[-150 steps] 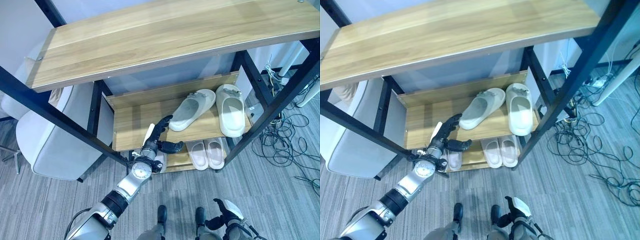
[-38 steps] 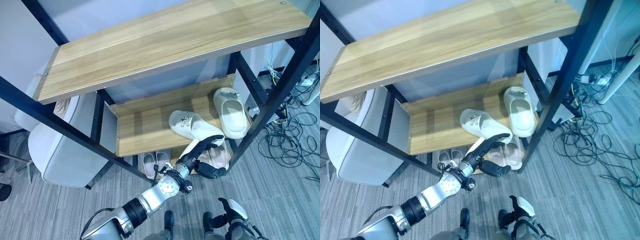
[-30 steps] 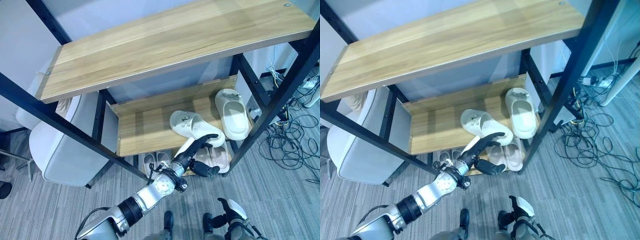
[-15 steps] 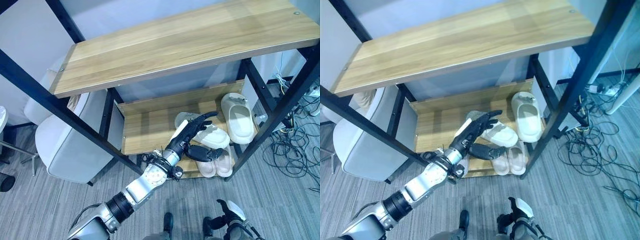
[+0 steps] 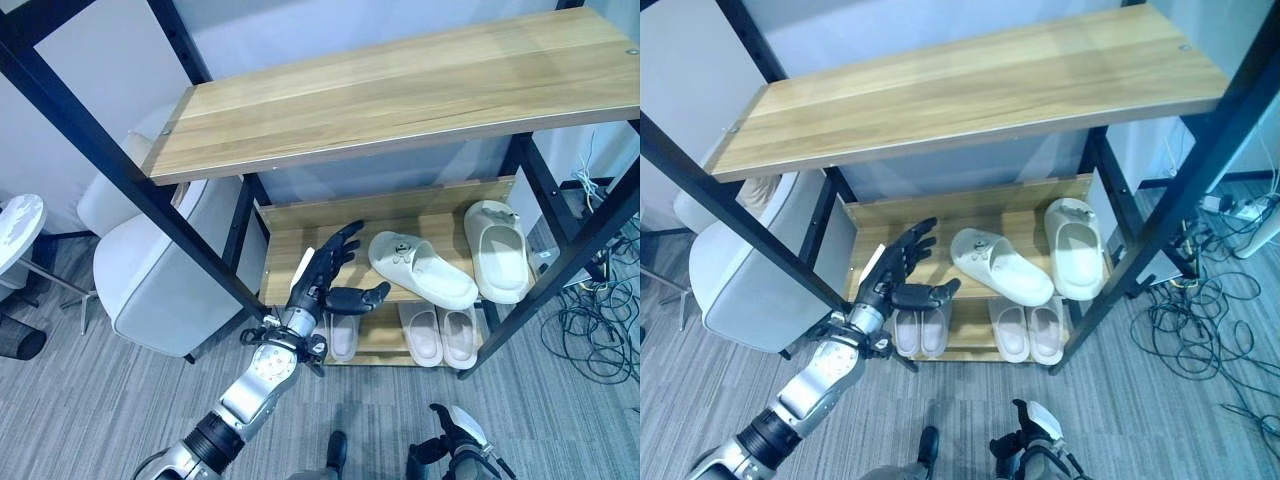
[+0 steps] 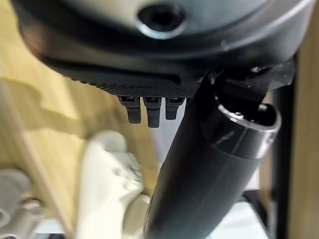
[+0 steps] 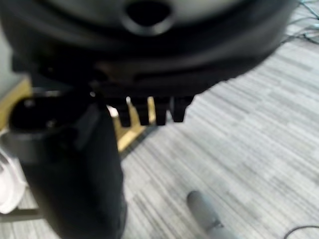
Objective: Arrange the slippers neatly on the shoe rack.
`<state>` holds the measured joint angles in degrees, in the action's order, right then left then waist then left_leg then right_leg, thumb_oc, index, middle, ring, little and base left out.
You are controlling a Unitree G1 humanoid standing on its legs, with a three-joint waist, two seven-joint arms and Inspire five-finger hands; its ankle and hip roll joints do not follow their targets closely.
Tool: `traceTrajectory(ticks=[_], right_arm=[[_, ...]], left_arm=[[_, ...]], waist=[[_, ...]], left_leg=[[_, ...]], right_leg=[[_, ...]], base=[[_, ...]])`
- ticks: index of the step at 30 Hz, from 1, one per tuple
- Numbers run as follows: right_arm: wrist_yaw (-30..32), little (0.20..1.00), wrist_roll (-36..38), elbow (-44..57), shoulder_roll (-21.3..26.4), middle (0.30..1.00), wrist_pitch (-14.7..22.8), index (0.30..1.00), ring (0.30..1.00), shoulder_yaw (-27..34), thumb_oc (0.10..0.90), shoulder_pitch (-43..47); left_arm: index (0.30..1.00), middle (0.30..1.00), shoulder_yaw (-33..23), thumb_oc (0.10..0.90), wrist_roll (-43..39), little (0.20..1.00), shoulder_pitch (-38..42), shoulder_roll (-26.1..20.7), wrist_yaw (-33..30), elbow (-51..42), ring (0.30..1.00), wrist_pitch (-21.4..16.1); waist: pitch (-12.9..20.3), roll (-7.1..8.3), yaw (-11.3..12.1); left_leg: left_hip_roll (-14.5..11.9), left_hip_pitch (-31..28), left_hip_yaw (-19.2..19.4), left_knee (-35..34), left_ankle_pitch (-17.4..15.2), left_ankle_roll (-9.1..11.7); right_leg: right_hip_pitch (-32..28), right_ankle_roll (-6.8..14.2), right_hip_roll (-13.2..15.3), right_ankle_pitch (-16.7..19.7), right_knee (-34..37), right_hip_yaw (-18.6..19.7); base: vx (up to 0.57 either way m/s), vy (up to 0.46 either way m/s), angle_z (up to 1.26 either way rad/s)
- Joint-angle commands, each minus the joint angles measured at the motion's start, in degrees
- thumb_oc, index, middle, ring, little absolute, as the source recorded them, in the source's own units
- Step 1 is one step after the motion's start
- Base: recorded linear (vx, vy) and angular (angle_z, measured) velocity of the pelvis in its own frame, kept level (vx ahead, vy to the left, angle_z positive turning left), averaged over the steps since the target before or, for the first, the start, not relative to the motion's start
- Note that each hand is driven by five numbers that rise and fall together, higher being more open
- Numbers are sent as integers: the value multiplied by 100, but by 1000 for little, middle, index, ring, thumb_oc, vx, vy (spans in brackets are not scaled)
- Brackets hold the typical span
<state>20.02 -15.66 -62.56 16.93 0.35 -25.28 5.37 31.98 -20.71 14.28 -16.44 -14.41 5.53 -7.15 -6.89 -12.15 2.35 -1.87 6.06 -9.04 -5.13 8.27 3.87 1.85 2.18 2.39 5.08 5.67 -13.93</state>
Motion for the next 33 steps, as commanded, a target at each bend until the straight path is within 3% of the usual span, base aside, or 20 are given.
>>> traceTrajectory(ticks=[1,20,33], right_arm=[[51,900,-82,-38,-199,900,54,900,900,54,800,14],[188,900,68,-71,-112,900,-15,900,900,56,800,329],[259,900,113,-53,-88,900,47,900,900,-77,800,556]], left_arm=[[900,900,-341,800,204,900,632,256,-74,-6,900,-458],[900,900,-171,800,213,900,1014,590,-309,624,900,-386],[900,900,7,800,370,900,1752,765,-563,895,900,-430]], waist=[[151,261,40],[-224,398,-104],[-344,359,-251]], left_leg=[[161,-52,284,13,-450,107],[183,469,450,13,-378,39],[229,659,610,13,-402,-6]], right_leg=[[55,222,279,-724,-67,-162],[719,266,300,-508,-67,131],[1043,304,330,-404,-67,404]], base=[[0,0,0],[-4,6,-3],[9,17,-9]])
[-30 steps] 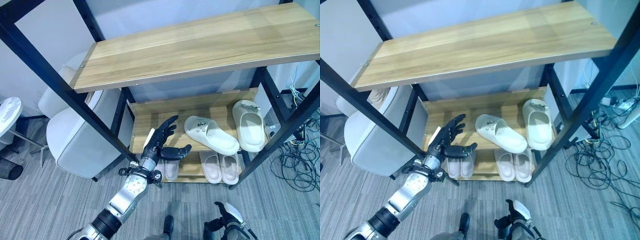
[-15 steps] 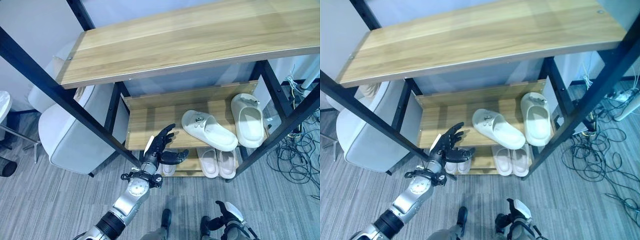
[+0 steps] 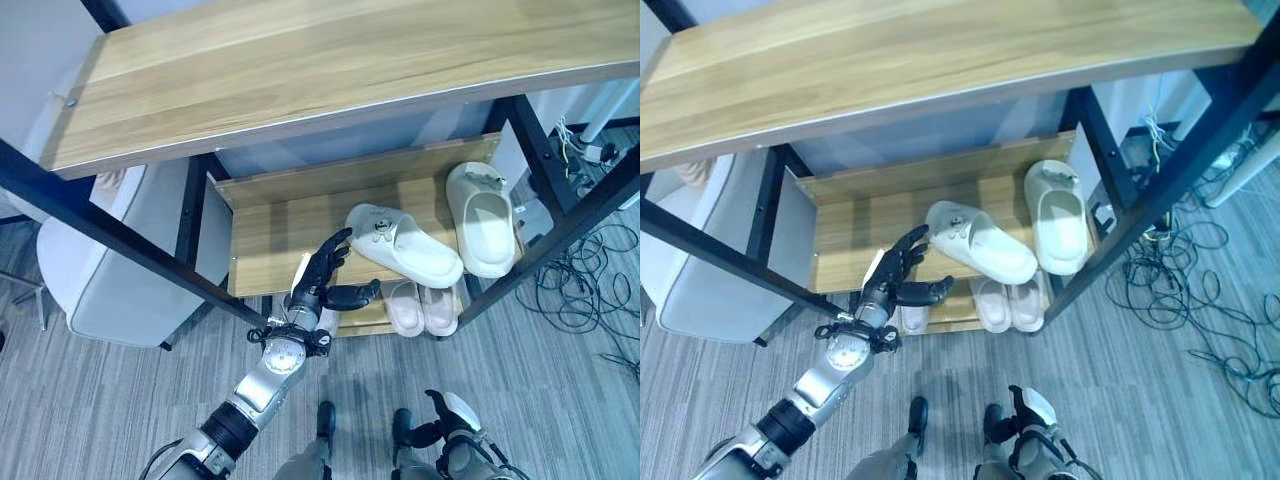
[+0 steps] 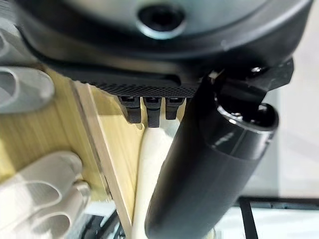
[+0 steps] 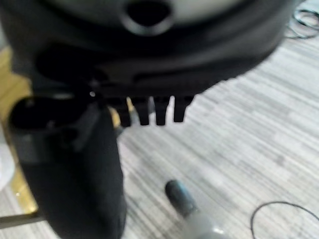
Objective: Arrange the slippers neatly on the shoe rack.
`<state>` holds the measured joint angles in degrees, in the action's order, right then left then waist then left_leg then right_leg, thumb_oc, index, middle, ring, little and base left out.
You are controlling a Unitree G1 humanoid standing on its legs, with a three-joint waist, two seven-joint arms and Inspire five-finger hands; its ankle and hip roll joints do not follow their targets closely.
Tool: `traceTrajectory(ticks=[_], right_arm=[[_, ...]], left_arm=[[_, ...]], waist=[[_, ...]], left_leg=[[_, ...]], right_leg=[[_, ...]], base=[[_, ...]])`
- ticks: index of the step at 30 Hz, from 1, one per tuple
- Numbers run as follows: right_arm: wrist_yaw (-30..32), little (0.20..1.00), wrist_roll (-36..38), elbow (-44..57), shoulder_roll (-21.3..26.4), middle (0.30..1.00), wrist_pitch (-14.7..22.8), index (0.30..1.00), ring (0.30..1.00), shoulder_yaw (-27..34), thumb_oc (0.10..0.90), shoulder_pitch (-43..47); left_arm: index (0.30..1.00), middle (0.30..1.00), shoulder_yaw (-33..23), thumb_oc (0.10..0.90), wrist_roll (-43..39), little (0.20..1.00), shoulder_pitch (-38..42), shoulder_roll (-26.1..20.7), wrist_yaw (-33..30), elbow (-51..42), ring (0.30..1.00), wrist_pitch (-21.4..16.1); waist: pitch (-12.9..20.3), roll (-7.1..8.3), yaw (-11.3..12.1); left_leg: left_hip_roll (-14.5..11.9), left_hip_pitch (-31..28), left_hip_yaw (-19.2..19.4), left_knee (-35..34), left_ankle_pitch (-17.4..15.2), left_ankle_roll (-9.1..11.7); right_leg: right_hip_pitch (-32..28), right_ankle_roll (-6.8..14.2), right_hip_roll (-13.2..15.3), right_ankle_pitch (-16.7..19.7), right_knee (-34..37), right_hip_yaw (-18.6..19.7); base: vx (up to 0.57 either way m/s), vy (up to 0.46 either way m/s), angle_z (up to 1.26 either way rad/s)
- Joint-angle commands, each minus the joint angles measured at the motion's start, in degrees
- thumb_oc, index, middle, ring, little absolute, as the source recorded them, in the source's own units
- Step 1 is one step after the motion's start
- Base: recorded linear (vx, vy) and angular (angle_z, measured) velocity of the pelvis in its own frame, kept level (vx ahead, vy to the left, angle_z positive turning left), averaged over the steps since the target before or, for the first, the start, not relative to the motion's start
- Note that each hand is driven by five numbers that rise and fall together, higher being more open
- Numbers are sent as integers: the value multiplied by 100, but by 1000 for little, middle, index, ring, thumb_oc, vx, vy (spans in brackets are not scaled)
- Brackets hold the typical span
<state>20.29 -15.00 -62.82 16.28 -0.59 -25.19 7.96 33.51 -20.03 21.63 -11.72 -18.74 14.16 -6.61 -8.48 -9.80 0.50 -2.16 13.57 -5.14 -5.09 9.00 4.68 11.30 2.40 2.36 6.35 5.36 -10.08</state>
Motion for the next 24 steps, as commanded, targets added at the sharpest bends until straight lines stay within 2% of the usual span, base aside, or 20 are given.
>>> traceTrajectory(ticks=[1,11,24], right_arm=[[236,900,51,-32,-21,900,143,900,900,-90,800,305],[285,900,77,-36,-4,900,160,900,900,-129,800,334],[304,900,119,-83,30,900,211,900,900,-207,800,356]], left_arm=[[900,900,-143,800,316,900,1058,298,-141,43,900,-489],[900,900,-141,800,292,900,1521,384,-315,327,900,-509],[900,900,-128,800,338,900,2581,567,-591,919,900,-553]], waist=[[-189,121,-73],[-194,67,-177],[-144,-3,-338]], left_leg=[[263,-88,226,9,-480,-87],[262,-62,291,9,-511,-101],[242,-64,385,9,-541,-73]], right_leg=[[107,284,331,-530,-36,30],[198,287,332,-526,-36,150],[266,299,307,-532,-36,242]], base=[[22,17,-12],[23,4,-8],[16,0,-4]])
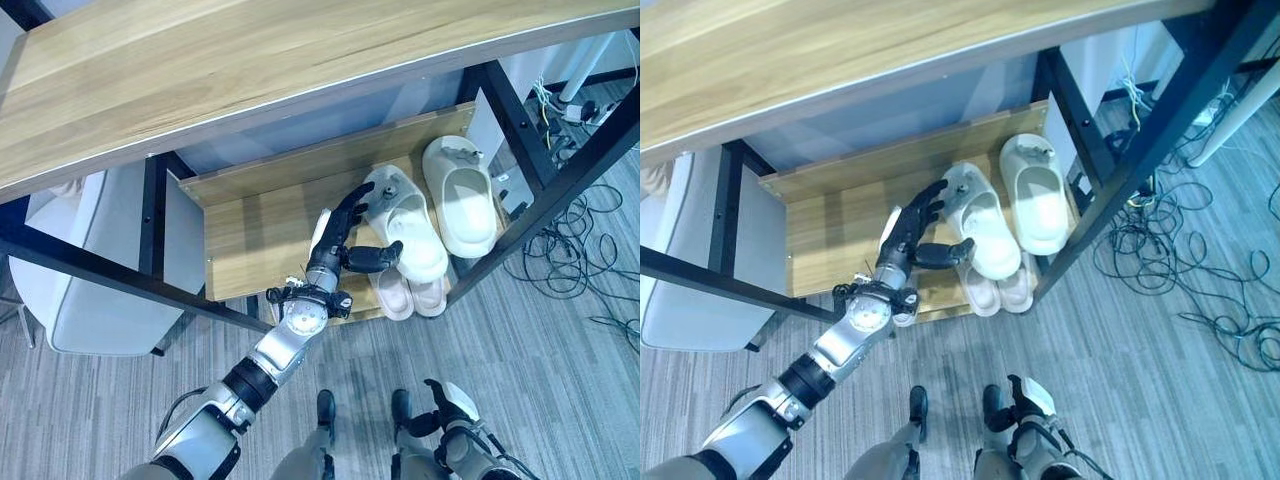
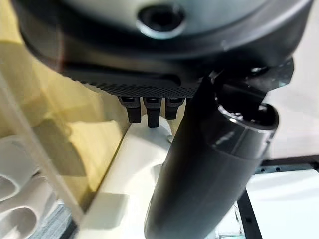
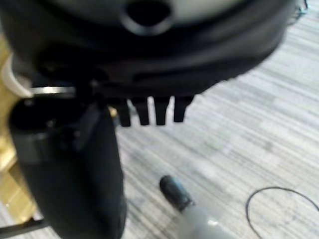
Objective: Arrange the slippers neatly on the shoe rack.
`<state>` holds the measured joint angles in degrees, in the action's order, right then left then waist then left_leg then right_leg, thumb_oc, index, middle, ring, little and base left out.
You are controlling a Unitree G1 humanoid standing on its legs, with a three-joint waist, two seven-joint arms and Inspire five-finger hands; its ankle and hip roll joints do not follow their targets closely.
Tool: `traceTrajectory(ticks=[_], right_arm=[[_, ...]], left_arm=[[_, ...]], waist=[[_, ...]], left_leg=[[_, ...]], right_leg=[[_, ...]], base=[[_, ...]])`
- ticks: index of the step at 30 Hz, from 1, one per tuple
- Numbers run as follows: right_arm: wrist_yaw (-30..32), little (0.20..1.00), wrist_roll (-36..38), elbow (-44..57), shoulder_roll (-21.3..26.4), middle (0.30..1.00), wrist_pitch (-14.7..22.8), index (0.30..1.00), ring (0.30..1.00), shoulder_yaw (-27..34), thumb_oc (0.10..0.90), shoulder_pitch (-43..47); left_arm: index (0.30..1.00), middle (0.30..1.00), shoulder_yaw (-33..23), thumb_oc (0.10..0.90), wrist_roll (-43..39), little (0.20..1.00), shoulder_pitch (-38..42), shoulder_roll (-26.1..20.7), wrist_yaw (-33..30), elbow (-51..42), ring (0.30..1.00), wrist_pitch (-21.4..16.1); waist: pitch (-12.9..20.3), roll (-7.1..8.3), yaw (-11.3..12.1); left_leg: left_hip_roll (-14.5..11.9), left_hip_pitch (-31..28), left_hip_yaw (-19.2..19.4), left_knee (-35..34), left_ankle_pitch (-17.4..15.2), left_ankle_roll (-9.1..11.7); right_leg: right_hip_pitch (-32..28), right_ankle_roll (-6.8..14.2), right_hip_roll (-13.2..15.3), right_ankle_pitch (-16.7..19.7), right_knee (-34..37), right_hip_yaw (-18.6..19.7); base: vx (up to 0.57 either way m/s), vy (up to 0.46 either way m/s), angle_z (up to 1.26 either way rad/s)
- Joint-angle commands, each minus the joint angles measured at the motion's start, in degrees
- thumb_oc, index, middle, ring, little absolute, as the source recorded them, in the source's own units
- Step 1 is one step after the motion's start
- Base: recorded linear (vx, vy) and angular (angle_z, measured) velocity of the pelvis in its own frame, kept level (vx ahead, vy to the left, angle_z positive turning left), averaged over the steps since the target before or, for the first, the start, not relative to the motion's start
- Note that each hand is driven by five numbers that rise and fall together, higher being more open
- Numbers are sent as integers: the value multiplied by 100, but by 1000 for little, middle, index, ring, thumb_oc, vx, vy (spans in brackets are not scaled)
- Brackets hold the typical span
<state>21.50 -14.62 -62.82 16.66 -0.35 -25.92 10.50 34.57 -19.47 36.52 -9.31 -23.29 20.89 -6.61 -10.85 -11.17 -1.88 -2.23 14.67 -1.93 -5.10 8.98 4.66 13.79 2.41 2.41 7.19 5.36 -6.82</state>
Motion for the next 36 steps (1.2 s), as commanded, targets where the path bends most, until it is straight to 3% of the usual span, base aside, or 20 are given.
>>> traceTrajectory(ticks=[1,13,20,25,31,36], right_arm=[[178,900,79,-93,-3,900,194,900,900,-144,800,76],[172,900,101,-122,17,900,241,900,900,-149,800,-2],[54,900,113,-121,-13,900,215,900,900,-178,800,17],[-4,900,113,-135,-53,900,181,900,900,-165,800,14],[-94,900,139,-166,-127,900,119,900,900,-80,800,91],[-152,900,120,-179,-184,900,67,900,900,-65,800,113]], left_arm=[[900,900,-240,800,275,900,1174,327,-149,279,900,-559],[900,900,-224,800,296,900,1428,369,-161,472,900,-554],[900,900,-261,800,291,900,1380,116,-91,363,900,-550],[900,900,-367,800,51,900,1222,-14,5,-143,900,-645],[900,900,-424,800,-386,900,706,-208,380,-1526,900,-835],[900,900,-221,800,-951,900,197,-151,863,-2178,900,-739]], waist=[[98,122,-112],[142,96,-152],[232,104,-70],[286,112,22],[366,159,208],[419,192,313]], left_leg=[[238,-181,71,10,-539,-65],[222,-259,25,10,-553,-52],[196,-346,-31,10,-548,-36],[198,-400,-89,10,-537,-19],[212,-503,-223,10,-524,3],[217,-561,-303,10,-527,7]], right_leg=[[19,297,300,-617,-36,-78],[-81,280,271,-675,-36,-145],[-240,267,267,-724,-36,-252],[-342,259,274,-753,-36,-352],[-536,238,299,-779,-36,-531],[-674,214,309,-797,-36,-648]], base=[[26,-4,-8],[5,-1,-3],[-3,-5,2],[-18,-18,13],[-26,-24,19],[-26,-19,13]])
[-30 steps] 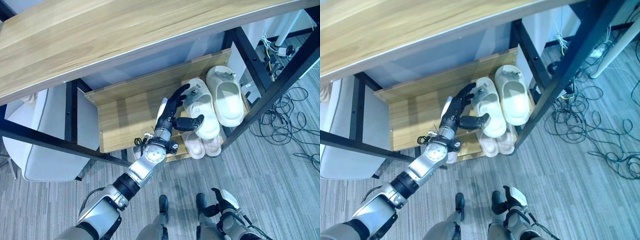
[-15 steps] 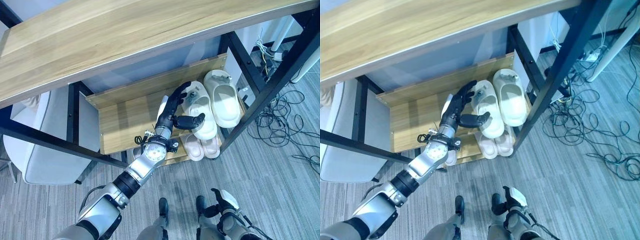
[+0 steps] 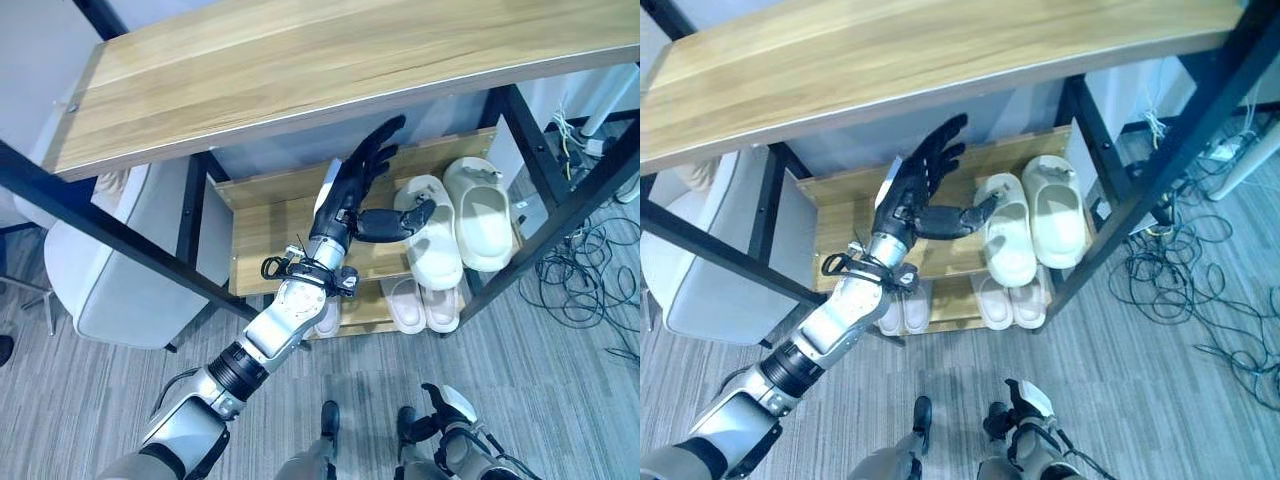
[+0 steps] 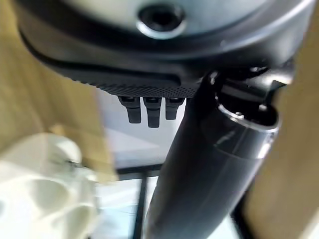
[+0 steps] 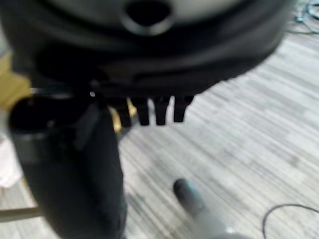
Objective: Arrange the slippers neatly on the shoe rack.
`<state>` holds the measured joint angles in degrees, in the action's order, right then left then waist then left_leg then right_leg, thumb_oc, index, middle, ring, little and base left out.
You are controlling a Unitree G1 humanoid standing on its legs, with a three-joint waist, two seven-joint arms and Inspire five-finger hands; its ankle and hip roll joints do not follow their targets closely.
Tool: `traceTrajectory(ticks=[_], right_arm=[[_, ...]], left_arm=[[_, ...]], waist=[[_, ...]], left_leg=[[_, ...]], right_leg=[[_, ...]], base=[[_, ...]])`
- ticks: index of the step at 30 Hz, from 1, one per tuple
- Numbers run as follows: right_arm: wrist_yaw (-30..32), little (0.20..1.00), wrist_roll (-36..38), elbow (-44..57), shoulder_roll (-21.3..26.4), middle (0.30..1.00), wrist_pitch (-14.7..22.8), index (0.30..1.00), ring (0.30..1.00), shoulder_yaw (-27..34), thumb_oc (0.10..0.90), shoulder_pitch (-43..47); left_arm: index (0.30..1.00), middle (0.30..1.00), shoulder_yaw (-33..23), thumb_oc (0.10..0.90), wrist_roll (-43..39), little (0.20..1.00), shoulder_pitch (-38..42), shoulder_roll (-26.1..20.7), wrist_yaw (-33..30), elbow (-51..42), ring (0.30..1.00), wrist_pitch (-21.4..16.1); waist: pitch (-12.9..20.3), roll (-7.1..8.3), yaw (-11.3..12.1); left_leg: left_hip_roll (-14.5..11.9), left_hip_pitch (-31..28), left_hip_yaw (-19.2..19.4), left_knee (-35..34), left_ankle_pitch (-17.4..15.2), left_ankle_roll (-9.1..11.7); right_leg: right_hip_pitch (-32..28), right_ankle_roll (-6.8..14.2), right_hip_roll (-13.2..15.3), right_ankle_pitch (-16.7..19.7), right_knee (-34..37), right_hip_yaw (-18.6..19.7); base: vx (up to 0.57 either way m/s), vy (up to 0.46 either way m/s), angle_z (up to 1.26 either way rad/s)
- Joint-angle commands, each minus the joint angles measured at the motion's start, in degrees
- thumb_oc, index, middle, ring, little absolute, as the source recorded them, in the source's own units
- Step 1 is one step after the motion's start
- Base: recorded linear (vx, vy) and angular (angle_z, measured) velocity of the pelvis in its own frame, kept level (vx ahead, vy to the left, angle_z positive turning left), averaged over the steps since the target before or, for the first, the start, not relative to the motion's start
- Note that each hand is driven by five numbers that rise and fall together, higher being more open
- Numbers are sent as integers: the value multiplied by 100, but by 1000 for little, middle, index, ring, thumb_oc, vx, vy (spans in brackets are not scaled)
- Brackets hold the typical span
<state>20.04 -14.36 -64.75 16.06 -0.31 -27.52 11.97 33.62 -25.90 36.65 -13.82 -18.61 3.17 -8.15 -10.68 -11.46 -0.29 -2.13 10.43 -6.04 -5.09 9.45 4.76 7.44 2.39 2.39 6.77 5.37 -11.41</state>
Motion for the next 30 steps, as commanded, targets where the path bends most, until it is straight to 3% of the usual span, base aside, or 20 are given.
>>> traceTrajectory(ticks=[1,6,16,30], right_arm=[[-5,900,95,14,-125,900,62,900,900,95,800,-34],[-62,900,32,-7,-169,900,17,900,900,87,800,-54],[-139,900,-71,-52,-249,900,40,900,900,36,800,-39],[-70,900,-14,-22,-150,900,94,900,900,61,800,170]], left_arm=[[900,900,-127,800,-308,900,184,299,394,-407,900,-584],[900,900,348,800,-767,900,-341,343,950,-715,900,-309],[900,900,1047,800,-874,900,-1191,239,1759,-527,900,89],[900,900,1559,800,-311,900,-1383,339,2079,-86,900,206]], waist=[[402,221,154],[448,236,221],[462,255,230],[211,171,104]], left_leg=[[207,-137,108,9,-575,-2],[217,-262,36,9,-593,-18],[211,-426,0,9,-615,-49],[206,-364,122,9,-606,-78]], right_leg=[[-40,216,312,-755,-37,-190],[-222,200,328,-776,-37,-290],[-411,160,300,-835,-81,-348],[-229,161,286,-800,-126,-174]], base=[[-25,-24,9],[-9,-12,7],[0,-8,8],[-6,2,-1]])
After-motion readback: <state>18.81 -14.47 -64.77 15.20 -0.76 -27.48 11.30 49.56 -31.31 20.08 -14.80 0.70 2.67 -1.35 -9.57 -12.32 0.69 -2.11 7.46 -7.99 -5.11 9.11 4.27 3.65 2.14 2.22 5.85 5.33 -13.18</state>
